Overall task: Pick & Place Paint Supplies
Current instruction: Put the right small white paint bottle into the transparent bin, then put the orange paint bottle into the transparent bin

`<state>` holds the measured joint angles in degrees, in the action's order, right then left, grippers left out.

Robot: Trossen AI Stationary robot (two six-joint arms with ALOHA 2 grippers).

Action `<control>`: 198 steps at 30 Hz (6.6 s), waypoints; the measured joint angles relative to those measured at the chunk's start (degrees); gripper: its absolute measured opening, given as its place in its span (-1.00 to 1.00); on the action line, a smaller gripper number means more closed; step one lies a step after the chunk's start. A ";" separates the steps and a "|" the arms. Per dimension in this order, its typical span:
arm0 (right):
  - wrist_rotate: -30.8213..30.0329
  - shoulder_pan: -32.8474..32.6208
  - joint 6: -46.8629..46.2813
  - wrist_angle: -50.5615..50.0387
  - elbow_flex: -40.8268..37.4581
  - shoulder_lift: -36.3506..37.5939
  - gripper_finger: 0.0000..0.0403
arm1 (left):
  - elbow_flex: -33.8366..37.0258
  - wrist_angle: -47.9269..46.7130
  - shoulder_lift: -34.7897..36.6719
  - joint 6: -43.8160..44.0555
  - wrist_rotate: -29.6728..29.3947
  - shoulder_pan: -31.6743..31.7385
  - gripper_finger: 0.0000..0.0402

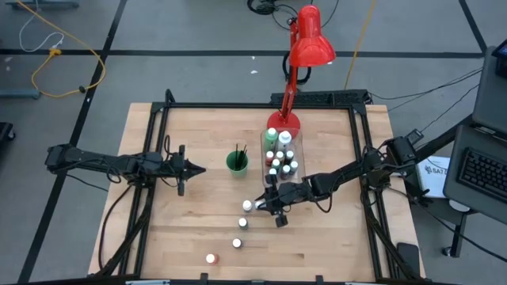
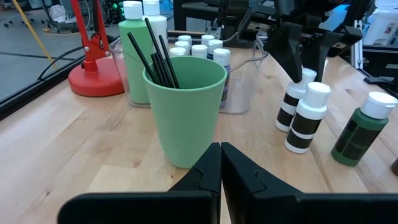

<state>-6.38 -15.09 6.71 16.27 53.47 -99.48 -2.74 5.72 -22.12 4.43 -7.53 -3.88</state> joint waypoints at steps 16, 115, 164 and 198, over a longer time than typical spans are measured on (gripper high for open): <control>-5.31 -2.88 3.58 -13.17 7.21 16.07 -0.43 | 0.00 -0.02 -0.26 0.04 0.00 0.00 -0.95; -7.06 0.76 -3.99 29.40 -52.61 61.30 -0.98 | 0.00 19.27 -13.42 -1.07 16.12 -17.32 -0.95; -7.01 0.76 -0.01 31.94 -52.68 58.86 -0.98 | -33.46 21.33 -70.17 -4.36 19.47 -36.19 0.68; -7.01 0.74 0.01 31.91 -52.68 58.84 -0.98 | -33.46 22.31 -70.15 -6.74 23.78 -32.40 -0.20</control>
<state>-13.39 -14.35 6.72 48.18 0.80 -40.64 -36.21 28.02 -92.27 -2.32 16.25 -36.28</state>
